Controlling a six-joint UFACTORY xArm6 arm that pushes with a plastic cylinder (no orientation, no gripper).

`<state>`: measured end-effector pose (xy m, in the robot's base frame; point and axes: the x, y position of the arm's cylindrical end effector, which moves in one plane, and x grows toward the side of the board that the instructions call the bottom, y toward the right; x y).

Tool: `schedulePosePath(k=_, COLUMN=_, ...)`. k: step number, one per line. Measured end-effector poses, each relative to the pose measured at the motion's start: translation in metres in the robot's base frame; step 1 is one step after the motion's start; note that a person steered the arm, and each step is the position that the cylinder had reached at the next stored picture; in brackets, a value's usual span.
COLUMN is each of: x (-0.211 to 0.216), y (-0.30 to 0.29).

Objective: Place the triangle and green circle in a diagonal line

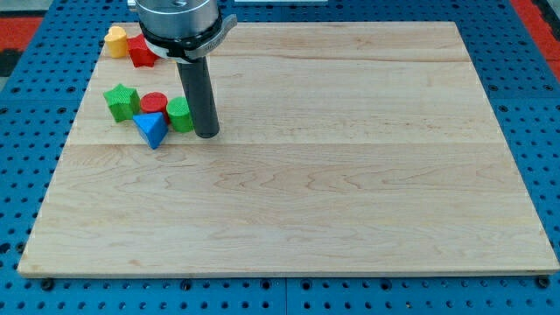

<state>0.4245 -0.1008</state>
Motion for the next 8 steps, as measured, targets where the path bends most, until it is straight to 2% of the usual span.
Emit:
schedulePosePath(k=1, x=0.0, y=0.0)
schedulePosePath(k=2, x=0.001, y=0.024)
schedulePosePath(k=3, x=0.019, y=0.006)
schedulePosePath(k=4, x=0.045, y=-0.076)
schedulePosePath(k=5, x=0.025, y=-0.167)
schedulePosePath(k=6, x=-0.013, y=-0.126)
schedulePosePath(k=7, x=-0.014, y=-0.02)
schedulePosePath(k=8, x=-0.014, y=0.047)
